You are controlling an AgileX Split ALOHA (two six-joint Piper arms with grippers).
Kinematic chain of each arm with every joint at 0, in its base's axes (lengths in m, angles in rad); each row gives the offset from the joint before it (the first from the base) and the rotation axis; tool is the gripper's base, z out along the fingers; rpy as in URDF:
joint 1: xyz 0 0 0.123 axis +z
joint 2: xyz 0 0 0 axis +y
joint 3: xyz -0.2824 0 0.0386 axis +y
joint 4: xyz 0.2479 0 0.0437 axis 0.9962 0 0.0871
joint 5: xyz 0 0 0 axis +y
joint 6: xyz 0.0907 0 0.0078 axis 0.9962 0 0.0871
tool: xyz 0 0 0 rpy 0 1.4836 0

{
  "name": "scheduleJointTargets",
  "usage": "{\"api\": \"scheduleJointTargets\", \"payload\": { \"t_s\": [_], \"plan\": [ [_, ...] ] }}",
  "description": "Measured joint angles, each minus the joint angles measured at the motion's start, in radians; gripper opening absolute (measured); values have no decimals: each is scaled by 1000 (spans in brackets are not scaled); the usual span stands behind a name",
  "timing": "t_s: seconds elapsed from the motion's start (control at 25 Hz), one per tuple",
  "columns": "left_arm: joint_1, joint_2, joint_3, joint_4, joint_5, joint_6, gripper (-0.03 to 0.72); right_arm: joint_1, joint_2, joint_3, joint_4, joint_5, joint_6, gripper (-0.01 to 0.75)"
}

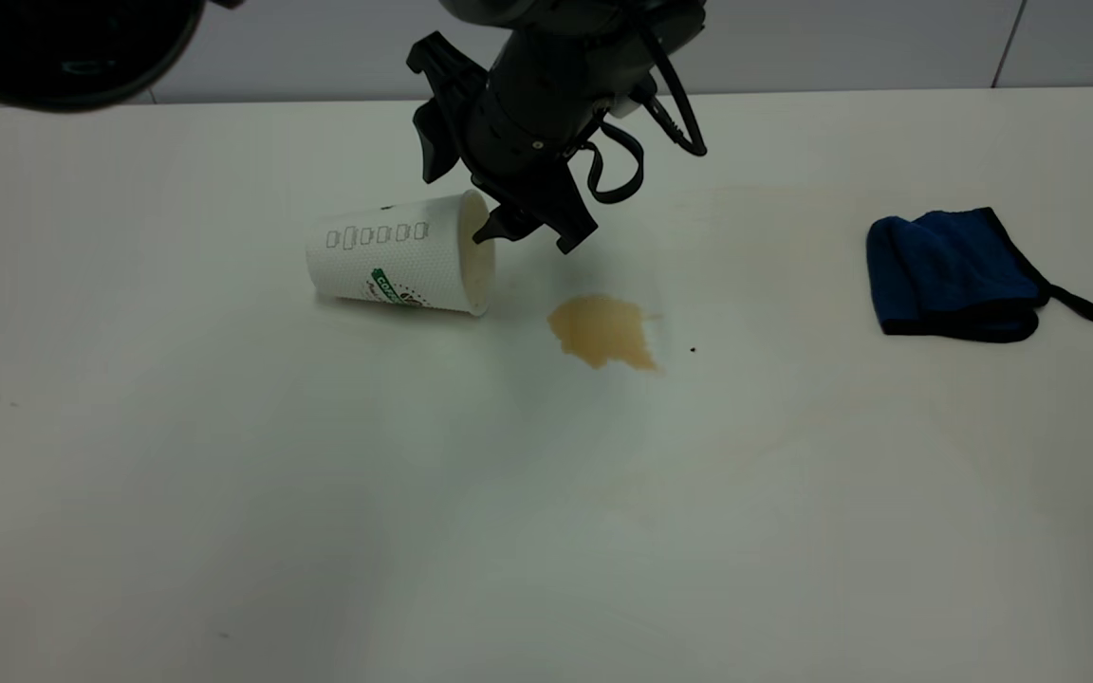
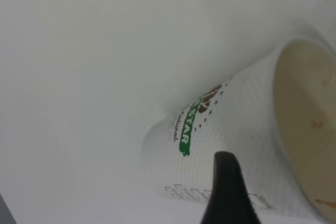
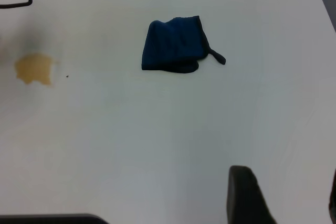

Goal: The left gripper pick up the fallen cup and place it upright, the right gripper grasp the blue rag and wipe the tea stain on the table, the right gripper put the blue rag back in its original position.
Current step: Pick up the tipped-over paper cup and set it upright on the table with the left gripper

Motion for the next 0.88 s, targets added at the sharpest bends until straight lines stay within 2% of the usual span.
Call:
{"api": "scheduleJointTargets", "payload": {
  "t_s": [0.4,0.52,0.64,0.84,0.88],
  "plan": [
    [0,46,-4,99,2,-74,552,0,0,0,0,0,0,416],
    [0,66,-5,118,16,-79,532,0,0,0,0,0,0,416],
    [0,81,-5,131,36,-101,458,0,0,0,0,0,0,416],
    [0,84,-5,216,68,-167,223,0,0,0,0,0,0,416],
    [0,84,-5,228,79,-171,195,0,0,0,0,0,0,416]
  ]
}}
